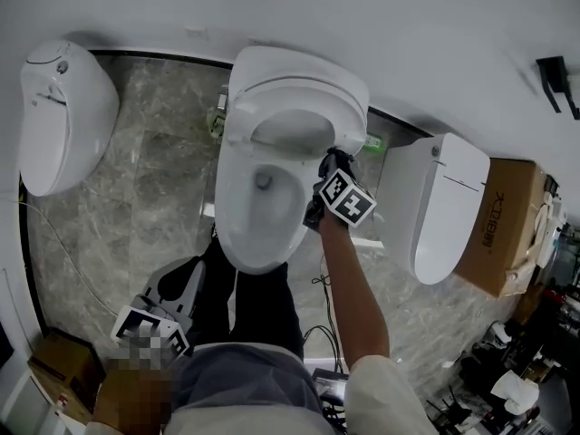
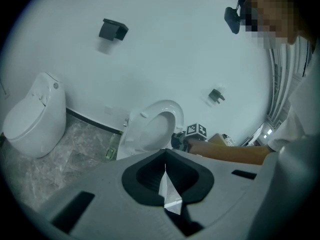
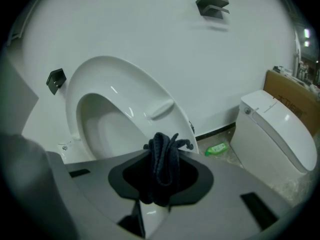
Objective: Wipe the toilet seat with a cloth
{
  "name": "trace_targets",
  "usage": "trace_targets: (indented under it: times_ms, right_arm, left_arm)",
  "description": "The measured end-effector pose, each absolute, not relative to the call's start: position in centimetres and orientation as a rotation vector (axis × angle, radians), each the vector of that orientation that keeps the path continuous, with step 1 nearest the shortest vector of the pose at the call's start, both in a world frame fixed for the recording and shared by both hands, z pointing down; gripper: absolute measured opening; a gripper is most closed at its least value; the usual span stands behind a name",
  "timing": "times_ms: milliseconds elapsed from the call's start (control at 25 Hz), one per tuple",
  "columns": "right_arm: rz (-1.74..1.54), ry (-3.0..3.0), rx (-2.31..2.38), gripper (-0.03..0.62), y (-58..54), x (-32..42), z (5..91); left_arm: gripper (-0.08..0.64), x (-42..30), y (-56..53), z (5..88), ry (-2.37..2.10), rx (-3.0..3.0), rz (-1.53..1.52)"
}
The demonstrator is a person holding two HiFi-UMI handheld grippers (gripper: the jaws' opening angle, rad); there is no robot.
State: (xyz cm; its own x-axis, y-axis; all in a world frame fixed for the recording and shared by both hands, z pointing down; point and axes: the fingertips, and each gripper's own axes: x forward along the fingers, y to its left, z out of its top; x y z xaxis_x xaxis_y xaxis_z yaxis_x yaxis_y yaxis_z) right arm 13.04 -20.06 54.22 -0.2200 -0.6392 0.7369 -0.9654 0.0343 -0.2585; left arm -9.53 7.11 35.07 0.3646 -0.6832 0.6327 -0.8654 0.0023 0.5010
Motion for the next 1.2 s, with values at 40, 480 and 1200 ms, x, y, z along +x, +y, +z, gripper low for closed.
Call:
trace_targets:
  times_ms: [40, 480, 1200]
  right_arm:
    - [1.031, -1.904, 1.615, 0.086, -20.3, 12.8, 53.6]
    - [1.004, -2.015, 1.615, 0.086, -21.7, 11.0, 47.0]
    - [0.767, -2.321, 1.417, 0.086, -13.8, 12.5, 32.5]
  left_arm:
    - [0.009, -9.5, 7.0, 34.8, -1.377, 1.739, 0.253]
    - [0.009, -9.8, 6.3, 31.7, -1.406, 1.816, 0.238]
    - [0.009, -5.9, -2.8, 28.6, -1.371, 2.125, 0.312]
